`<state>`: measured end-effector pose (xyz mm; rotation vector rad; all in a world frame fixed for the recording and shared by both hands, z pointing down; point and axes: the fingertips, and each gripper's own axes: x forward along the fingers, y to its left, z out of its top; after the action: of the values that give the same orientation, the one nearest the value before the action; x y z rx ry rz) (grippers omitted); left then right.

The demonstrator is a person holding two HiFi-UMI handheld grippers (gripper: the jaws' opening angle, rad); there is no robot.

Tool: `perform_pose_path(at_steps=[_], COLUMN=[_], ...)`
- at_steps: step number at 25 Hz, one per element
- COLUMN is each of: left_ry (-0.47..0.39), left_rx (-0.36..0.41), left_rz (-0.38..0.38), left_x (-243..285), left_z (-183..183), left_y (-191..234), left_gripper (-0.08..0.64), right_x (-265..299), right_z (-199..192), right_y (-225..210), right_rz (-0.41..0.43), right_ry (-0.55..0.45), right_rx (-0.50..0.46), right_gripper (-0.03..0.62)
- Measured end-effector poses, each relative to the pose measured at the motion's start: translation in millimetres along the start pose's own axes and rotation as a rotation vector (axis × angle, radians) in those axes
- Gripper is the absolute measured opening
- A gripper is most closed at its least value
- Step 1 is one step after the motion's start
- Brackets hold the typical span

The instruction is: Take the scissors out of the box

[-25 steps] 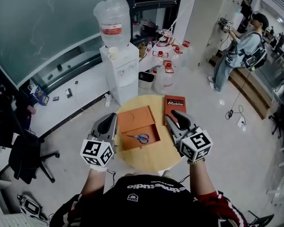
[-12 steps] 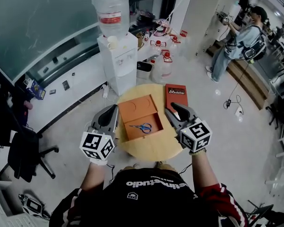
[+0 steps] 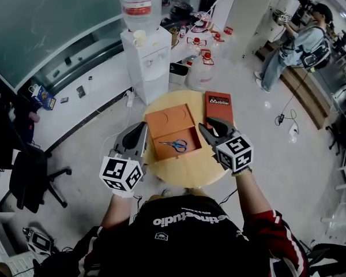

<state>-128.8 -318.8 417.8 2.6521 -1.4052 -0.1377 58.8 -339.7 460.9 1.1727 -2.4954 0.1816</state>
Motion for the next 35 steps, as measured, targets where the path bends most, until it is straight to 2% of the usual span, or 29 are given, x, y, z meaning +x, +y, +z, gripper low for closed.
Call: perform_pose_path(at_steps=[6, 17, 27, 35], left_ry=[-0.006, 0.036, 0.062, 0.084], left_rx=[0.004, 0.0, 0.017, -0.042], left_rz=[0.013, 0.073, 0.134, 0.176], left_x=[-6, -23, -33, -42], left_z=[-3, -23, -34, -47], left_y=[5, 9, 12, 9], left_gripper=[0.017, 0.017, 0.017, 0.017], right_x=[30, 80, 118, 142], right_z=[-33, -124, -196, -254], right_y=[8, 25, 39, 37], right_rz=[0.052, 0.182, 0.295, 0.374], right_ry=[0.084, 0.294, 0.46, 0.621], right_rx=[-0.022, -0.067, -0.158, -0.262], right_gripper=[0.14, 0.14, 0.14, 0.141])
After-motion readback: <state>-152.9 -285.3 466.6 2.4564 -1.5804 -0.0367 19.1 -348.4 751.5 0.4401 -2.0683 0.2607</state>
